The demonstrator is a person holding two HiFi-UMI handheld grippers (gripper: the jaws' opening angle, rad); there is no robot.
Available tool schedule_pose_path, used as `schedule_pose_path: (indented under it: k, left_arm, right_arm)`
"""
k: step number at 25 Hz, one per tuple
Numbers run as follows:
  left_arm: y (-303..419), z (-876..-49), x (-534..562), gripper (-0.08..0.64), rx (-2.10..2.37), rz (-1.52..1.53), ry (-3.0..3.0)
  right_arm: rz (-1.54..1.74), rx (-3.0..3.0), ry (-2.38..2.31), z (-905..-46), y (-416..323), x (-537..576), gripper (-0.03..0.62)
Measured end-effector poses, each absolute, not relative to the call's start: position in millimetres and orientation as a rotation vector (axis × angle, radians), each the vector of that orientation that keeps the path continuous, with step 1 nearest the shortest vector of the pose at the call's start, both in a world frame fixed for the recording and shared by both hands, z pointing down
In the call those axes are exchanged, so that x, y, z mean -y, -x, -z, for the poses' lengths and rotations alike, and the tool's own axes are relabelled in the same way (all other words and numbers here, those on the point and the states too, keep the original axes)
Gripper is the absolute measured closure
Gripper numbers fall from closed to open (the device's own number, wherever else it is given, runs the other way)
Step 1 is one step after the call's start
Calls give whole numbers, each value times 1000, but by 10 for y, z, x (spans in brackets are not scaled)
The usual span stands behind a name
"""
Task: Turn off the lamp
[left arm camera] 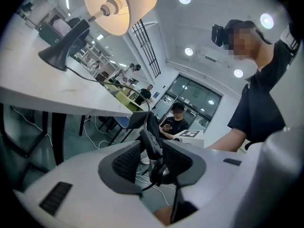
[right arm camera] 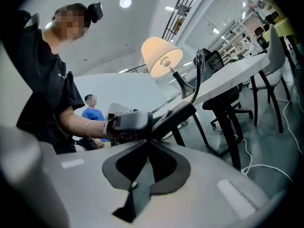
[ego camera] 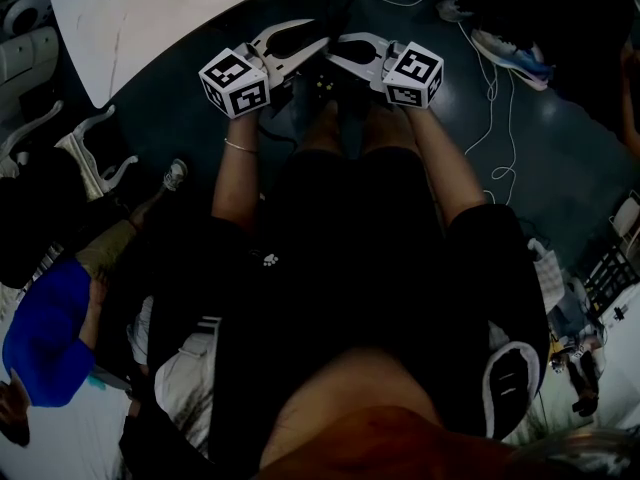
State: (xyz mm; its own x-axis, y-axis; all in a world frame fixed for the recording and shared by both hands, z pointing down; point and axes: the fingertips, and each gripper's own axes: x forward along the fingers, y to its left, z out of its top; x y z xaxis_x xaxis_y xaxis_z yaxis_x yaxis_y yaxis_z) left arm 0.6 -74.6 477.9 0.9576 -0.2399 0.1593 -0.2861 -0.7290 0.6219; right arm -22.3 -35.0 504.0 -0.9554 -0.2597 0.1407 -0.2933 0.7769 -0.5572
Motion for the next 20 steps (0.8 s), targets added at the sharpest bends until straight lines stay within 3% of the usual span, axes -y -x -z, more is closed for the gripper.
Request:
schedule_pose_path:
  k: [16,20]
  left_arm:
    - [-152,-4892,630,414,295,-127,-2398]
    - [-131,-4876,643,448,335,-127,-2432]
  right_arm:
    - [-875,2892,-438,-5094,233,272,577]
    - [-906,2890,-487,-5114,192,278,577]
